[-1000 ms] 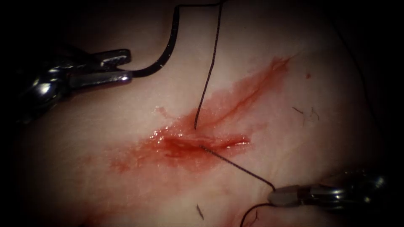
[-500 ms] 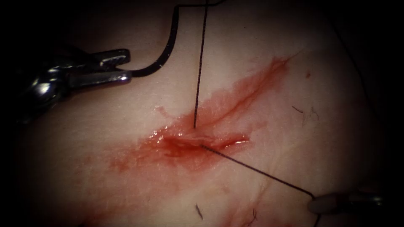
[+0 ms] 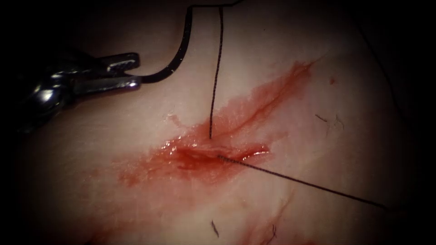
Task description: Wound Closure
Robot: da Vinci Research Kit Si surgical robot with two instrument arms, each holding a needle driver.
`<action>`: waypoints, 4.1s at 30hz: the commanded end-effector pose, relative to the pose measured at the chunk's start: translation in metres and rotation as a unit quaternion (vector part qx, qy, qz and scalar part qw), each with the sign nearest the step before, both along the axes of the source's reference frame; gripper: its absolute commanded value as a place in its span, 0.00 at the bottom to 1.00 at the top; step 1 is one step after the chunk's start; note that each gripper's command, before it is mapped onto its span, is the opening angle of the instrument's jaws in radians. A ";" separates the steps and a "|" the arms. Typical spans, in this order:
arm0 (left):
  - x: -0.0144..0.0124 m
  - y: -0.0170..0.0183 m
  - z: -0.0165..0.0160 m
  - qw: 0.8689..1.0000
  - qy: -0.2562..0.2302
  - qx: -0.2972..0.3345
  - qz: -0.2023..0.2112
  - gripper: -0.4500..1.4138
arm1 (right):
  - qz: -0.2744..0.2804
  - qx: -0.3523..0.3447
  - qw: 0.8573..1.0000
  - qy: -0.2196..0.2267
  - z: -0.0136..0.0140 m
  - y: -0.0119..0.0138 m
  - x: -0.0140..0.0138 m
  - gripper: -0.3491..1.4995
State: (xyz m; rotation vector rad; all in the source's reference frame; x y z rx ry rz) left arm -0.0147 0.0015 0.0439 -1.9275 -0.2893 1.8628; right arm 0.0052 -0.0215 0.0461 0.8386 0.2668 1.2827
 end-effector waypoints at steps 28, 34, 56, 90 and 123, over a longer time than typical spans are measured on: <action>-0.0005 0.0000 0.0005 1.000 0.000 0.000 0.000 0.00 | 0.079 -0.078 0.991 -0.079 0.0020 0.0064 -0.0060 0.00; -0.0005 0.0000 0.0005 1.000 0.000 0.000 0.000 0.00 | 0.032 -0.136 0.989 -0.055 0.0014 0.0066 -0.0053 0.57; -0.0026 -0.0026 0.0036 0.994 0.089 -0.029 0.051 0.00 | 0.037 -0.326 0.938 0.108 -0.0062 0.0145 0.0023 0.89; -0.0096 -0.0083 0.0062 0.892 0.255 -0.312 0.206 0.00 | 0.391 -0.039 0.842 0.371 0.0005 0.0084 0.0224 0.80; -0.0104 -0.0085 0.0060 0.893 0.248 -0.308 0.212 0.00 | 0.459 -0.056 0.823 0.330 0.0015 0.0095 0.0231 0.00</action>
